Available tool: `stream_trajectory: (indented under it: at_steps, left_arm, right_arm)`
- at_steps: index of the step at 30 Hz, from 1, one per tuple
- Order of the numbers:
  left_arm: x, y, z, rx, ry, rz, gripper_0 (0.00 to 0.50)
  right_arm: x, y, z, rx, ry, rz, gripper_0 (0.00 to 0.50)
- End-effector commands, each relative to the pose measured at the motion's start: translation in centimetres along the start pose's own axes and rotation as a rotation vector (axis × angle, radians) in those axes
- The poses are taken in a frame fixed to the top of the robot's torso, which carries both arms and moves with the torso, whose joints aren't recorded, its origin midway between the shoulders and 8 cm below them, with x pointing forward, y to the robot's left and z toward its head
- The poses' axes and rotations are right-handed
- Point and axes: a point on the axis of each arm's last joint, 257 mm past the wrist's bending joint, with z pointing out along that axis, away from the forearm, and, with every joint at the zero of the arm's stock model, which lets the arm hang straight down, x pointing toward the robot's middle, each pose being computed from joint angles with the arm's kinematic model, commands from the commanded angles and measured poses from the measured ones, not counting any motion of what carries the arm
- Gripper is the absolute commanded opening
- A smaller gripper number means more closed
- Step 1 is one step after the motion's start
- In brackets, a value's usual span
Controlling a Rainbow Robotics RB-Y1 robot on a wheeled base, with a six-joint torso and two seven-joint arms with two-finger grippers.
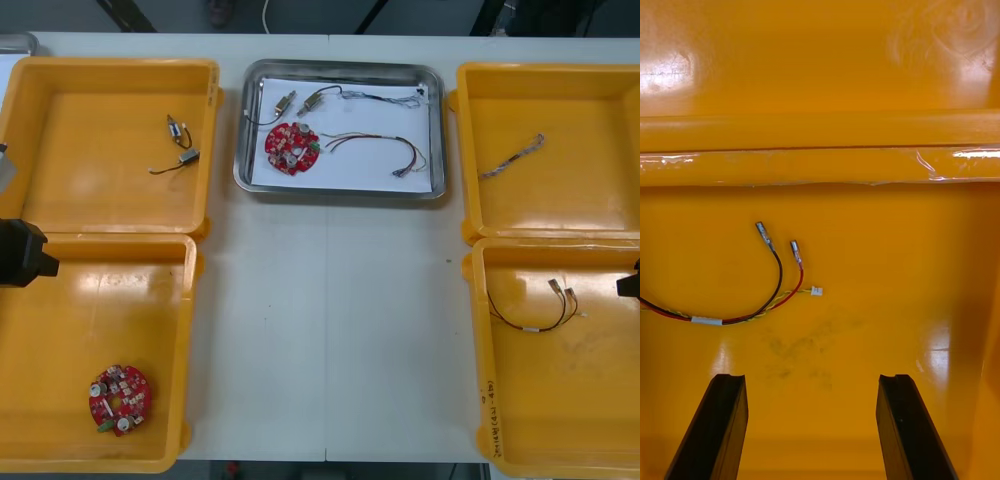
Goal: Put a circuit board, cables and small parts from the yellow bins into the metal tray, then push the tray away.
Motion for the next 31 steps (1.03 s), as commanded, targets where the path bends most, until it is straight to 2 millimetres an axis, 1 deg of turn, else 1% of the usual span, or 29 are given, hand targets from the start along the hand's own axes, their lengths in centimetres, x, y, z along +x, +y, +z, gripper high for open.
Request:
stream_trajectory:
  at_steps: [1, 31]
  left_arm:
    - [-0.32, 1.44, -1.36, -0.046, -0.024, 0.085, 0.5]
    - [-0.32, 1.44, -1.36, -0.046, -0.024, 0.085, 0.5]
  right_arm:
    - [-0.17, -1.27, -1.31, 0.043, -0.017, 0.002, 0.5]
    - [-0.17, -1.27, -1.31, 0.043, -0.017, 0.002, 0.5]
